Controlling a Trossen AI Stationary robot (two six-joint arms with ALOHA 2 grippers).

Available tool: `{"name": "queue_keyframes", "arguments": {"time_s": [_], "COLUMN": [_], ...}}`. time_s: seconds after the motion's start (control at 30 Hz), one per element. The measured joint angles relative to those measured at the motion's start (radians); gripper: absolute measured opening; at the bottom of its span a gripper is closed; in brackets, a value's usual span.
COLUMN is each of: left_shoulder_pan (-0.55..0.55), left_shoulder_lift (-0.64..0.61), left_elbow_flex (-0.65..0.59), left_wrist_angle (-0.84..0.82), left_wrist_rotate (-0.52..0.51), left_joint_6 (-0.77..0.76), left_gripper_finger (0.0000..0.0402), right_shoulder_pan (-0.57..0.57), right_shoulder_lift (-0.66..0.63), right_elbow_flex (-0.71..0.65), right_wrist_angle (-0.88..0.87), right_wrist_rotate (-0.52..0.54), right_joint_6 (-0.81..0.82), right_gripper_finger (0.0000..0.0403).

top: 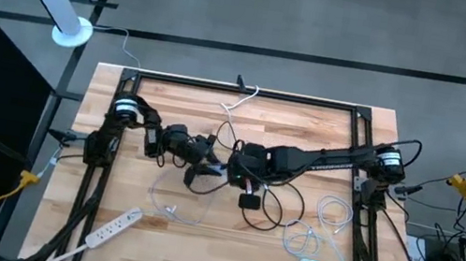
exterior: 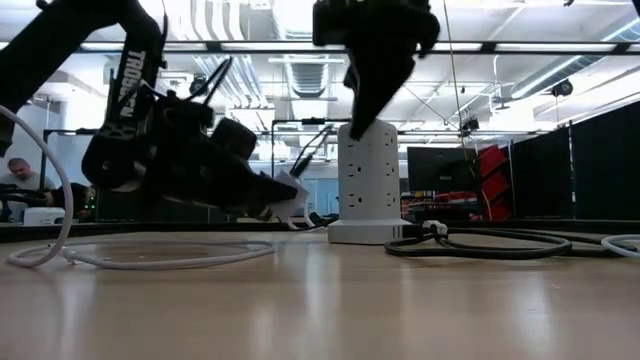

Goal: Plug in charger cables
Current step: Insert the top black charger cable into the purple charger adapter

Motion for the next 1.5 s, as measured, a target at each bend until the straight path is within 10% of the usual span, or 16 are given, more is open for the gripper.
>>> {"name": "queue_keyframes", "arguments": {"time_s": [0.43,1.5], "left_shoulder_pan": [-0.056,-0.061], "left_shoulder_lift": [-0.050,-0.045], "left_elbow_flex": [-0.003,0.064], "left_wrist_angle": [-0.001,-0.256], "left_wrist_rotate": [0.040,-0.001], "left_joint_6": [0.013,0.152], "left_gripper_finger": [0.0118,0.0118], "right_shoulder_pan": [-0.027,-0.035], "right_shoulder_lift": [0.043,0.104], "right_elbow_flex": [-0.028,-0.026], "right_wrist_angle": [0.296,0.362], "right_wrist_rotate": [0.011,0.019], "right_joint_6": [-0.045,0.022], "right_gripper_finger": [0.0002,0.0002]}}
